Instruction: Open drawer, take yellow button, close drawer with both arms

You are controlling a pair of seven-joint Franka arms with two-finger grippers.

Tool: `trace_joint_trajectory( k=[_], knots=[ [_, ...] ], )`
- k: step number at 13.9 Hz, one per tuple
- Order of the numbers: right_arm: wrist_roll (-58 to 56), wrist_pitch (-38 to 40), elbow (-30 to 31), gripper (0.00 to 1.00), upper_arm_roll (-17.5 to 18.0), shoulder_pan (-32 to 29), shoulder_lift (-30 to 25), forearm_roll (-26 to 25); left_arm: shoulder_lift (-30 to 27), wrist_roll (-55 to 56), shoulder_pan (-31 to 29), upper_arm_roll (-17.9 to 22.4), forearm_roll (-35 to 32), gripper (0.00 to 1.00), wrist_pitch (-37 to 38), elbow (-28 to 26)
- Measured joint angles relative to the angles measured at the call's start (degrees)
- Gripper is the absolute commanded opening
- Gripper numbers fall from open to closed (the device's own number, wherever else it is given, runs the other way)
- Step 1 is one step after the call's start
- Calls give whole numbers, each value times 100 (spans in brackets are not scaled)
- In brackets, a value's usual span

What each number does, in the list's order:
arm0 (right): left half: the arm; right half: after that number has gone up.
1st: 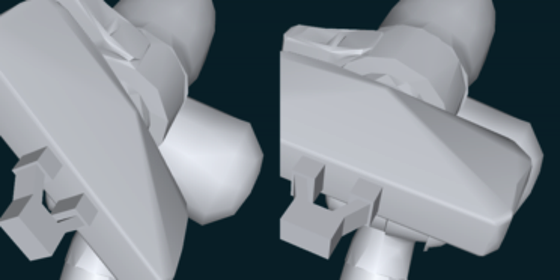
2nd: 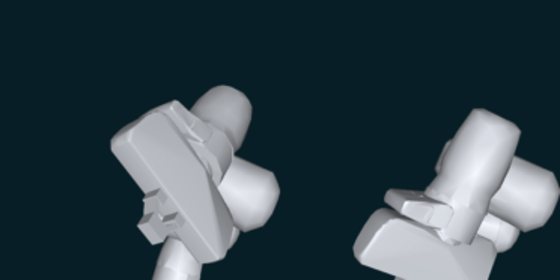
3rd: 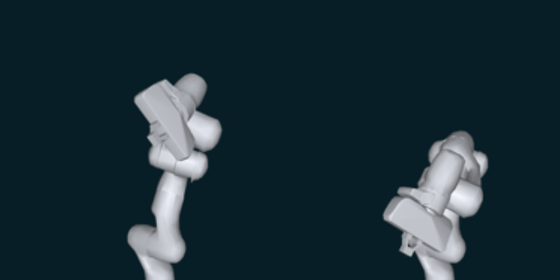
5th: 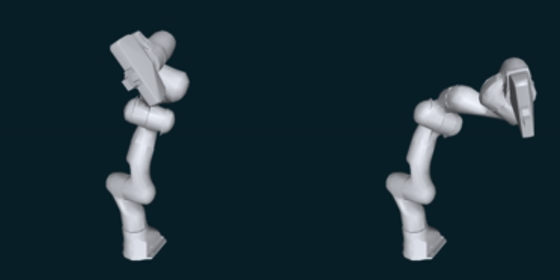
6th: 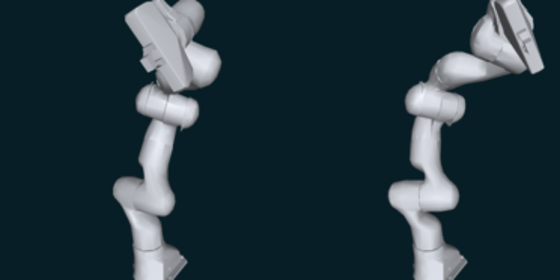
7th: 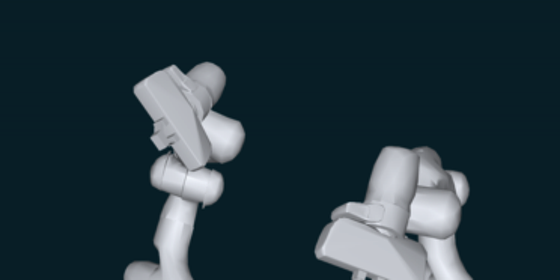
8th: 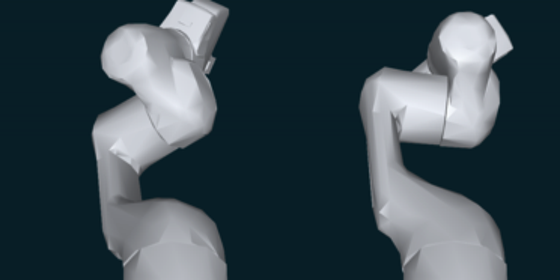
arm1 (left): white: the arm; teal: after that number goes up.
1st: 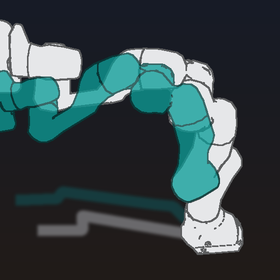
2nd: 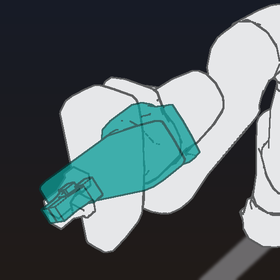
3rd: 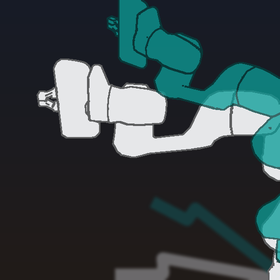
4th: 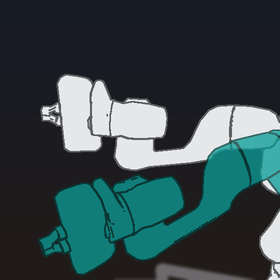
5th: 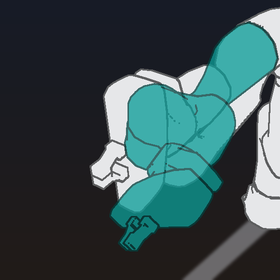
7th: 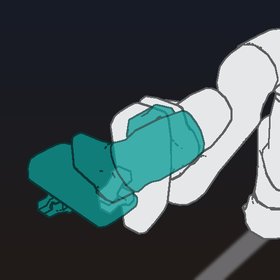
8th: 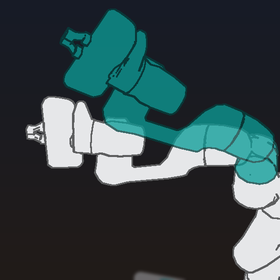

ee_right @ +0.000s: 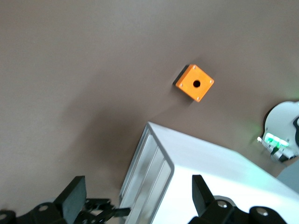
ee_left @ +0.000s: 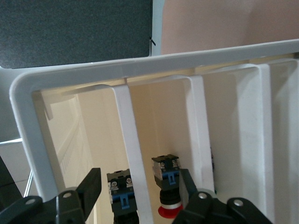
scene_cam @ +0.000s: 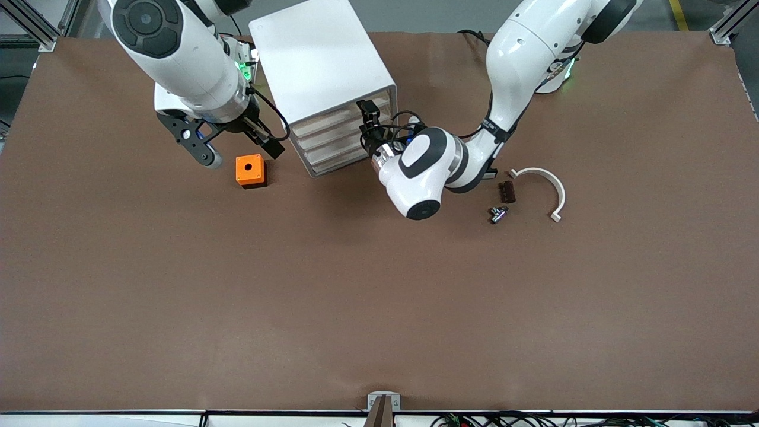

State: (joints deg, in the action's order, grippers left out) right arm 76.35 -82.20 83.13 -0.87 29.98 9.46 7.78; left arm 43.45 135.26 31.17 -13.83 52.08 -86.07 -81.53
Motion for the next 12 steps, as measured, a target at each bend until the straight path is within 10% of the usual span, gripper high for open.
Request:
trace_joint_trajectory(
  k=[4, 12],
  knots=[
    [286, -2, -7, 100, 10, 43, 1, 76, 34, 11, 57, 14, 0, 0, -3, 0],
    [409, -8, -5, 100, 19, 208, 28, 98, 52, 205, 2, 136, 108, 0, 27, 20]
  ],
)
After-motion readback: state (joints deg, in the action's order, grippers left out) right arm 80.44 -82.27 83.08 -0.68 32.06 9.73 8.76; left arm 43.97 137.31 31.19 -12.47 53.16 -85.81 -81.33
